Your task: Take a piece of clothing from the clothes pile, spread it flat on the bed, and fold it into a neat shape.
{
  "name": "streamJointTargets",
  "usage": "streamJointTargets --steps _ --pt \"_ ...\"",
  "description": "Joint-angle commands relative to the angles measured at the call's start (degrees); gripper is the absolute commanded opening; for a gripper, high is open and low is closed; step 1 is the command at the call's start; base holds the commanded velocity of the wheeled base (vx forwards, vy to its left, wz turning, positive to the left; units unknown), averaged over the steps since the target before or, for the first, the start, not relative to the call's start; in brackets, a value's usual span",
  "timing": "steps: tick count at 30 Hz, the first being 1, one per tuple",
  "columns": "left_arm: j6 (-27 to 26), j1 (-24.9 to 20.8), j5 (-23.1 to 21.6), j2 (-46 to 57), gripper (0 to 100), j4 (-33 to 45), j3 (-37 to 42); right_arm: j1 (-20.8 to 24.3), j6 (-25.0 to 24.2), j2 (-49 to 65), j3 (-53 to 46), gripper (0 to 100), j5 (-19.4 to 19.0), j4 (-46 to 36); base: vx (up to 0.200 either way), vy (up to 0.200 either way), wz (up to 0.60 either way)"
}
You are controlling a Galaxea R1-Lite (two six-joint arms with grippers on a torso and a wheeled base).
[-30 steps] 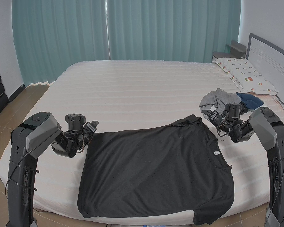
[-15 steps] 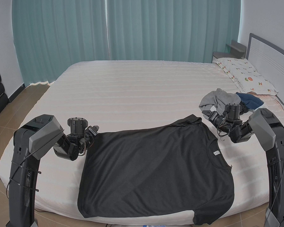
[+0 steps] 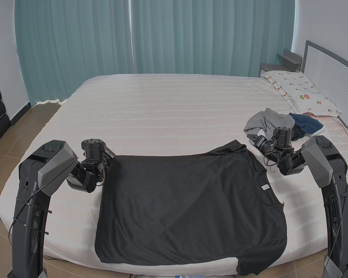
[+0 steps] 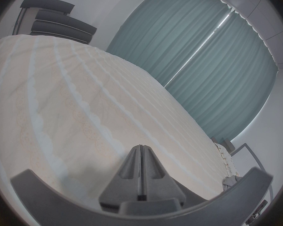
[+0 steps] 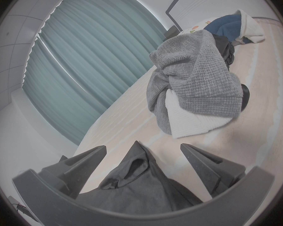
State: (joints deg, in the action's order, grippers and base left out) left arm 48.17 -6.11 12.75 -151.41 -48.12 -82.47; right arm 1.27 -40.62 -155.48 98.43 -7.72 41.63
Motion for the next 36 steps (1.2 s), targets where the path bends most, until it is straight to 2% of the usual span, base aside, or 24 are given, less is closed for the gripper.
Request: streamJointTargets --steps 1,13,24,25,30,36 --pt "0.1 0.4 0.2 -1.1 0 -0.3 -0.9 0.1 0.1 -1.9 2.1 100 0.8 0.0 0.0 0.0 0.0" --pt "-0.1 0.3 -0.2 -2.4 0 -1.6 -1.8 0.9 0.5 -3.7 5.0 100 1.0 -0.8 0.0 0.0 0.0" --pt "-0.1 0.3 -0.3 -2.7 0 -1.1 -1.8 0.9 5.1 -4.6 3.2 100 1.1 -2.0 0.0 0.0 0.0" --pt "-0.1 0.3 -0.3 -2.7 0 -1.1 -1.8 0.9 5.4 -4.6 2.8 0 1.1 -1.9 0.0 0.0 0.0" --pt "-0.1 0.3 -0.4 -2.9 0 -1.1 -2.1 0.9 7.3 -4.3 0.8 0 1.1 -1.8 0.0 0.0 0.0" --pt "-0.1 0.3 -0.3 -3.8 0 -1.3 -3.4 0.8 7.4 -4.4 1.5 0 1.3 -1.1 0.0 0.0 0.0"
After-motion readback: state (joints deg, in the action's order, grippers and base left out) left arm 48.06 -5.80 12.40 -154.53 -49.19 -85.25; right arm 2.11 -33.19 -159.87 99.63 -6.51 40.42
